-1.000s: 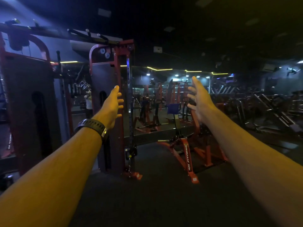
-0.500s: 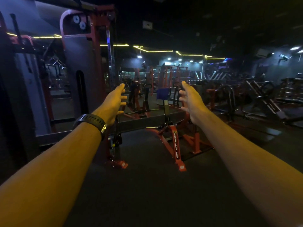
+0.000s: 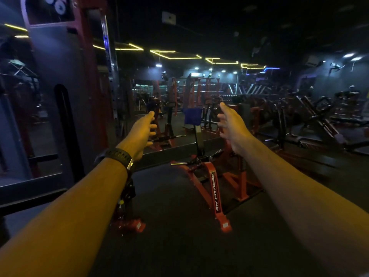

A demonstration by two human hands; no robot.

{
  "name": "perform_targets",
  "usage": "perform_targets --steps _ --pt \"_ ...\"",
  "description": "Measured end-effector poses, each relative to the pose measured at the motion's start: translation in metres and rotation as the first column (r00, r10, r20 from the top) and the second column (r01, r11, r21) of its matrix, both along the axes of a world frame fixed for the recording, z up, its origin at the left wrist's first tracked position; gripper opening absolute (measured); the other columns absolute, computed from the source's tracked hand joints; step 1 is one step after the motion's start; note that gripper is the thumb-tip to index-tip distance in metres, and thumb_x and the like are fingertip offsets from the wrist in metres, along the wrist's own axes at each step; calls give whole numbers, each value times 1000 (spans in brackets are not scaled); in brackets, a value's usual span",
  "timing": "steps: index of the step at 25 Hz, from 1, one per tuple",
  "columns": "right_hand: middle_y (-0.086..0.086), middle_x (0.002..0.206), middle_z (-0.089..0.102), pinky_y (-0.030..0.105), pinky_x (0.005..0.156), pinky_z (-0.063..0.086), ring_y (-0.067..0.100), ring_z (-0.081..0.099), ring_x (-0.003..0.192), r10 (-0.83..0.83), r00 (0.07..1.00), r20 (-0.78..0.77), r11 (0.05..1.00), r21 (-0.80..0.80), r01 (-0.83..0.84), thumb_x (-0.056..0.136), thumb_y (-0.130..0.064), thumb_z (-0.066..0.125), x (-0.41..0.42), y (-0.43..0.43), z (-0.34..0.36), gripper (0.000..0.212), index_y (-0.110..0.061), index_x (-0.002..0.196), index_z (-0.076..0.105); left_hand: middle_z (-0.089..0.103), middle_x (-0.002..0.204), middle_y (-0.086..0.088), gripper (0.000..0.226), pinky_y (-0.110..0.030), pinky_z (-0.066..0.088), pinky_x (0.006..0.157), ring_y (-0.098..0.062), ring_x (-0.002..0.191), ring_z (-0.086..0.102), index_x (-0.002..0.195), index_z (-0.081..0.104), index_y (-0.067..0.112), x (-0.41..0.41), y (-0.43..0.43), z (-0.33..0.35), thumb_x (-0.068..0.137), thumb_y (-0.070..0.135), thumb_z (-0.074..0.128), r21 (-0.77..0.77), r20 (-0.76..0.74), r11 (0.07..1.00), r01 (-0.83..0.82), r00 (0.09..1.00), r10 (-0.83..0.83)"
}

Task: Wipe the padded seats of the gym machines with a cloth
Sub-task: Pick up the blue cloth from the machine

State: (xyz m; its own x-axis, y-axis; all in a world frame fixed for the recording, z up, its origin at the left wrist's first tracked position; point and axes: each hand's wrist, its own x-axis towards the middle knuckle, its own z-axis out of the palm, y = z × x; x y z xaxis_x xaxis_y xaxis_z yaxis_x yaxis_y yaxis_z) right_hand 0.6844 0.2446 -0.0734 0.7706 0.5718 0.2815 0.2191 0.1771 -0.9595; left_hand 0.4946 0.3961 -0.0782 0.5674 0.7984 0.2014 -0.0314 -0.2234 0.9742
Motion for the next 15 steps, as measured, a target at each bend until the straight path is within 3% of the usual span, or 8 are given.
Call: perform_targets --steps 4,8,12,15 --pt "-5 122 55 44 104 39 12 52 102 -6 1000 6 1000 8 6 103 -54 42 100 102 -11 28 -33 121 46 49 151 -11 54 -44 38 105 -28 135 47 153 41 16 99 102 -9 109 46 33 26 -7 1000 -8 1000 8" --pt "6 139 53 47 106 41 25 53 123 -6 1000 10 1000 -8 6 103 -53 44 223 214 -29 26 -32 119 48 51 148 -10 52 -41 39 99 -26 130 50 151 42 15 218 214 -28 109 44 35 58 -28 998 -20 999 21" --pt "4 134 56 52 108 42 26 55 121 1 1000 -10 1000 -30 -1 102 -53 47 357 329 -16 37 -26 127 52 52 145 -10 50 -40 40 96 -20 117 51 150 44 16 347 324 -21 108 43 39 52 -52 998 -28 998 31" --pt "2 127 56 47 105 43 23 55 117 -5 1000 -18 999 -41 4 102 -49 48 441 406 -2 31 -24 120 52 55 141 -8 49 -40 41 92 -21 116 52 148 45 17 431 402 -11 108 44 41 39 -64 999 -31 997 33"
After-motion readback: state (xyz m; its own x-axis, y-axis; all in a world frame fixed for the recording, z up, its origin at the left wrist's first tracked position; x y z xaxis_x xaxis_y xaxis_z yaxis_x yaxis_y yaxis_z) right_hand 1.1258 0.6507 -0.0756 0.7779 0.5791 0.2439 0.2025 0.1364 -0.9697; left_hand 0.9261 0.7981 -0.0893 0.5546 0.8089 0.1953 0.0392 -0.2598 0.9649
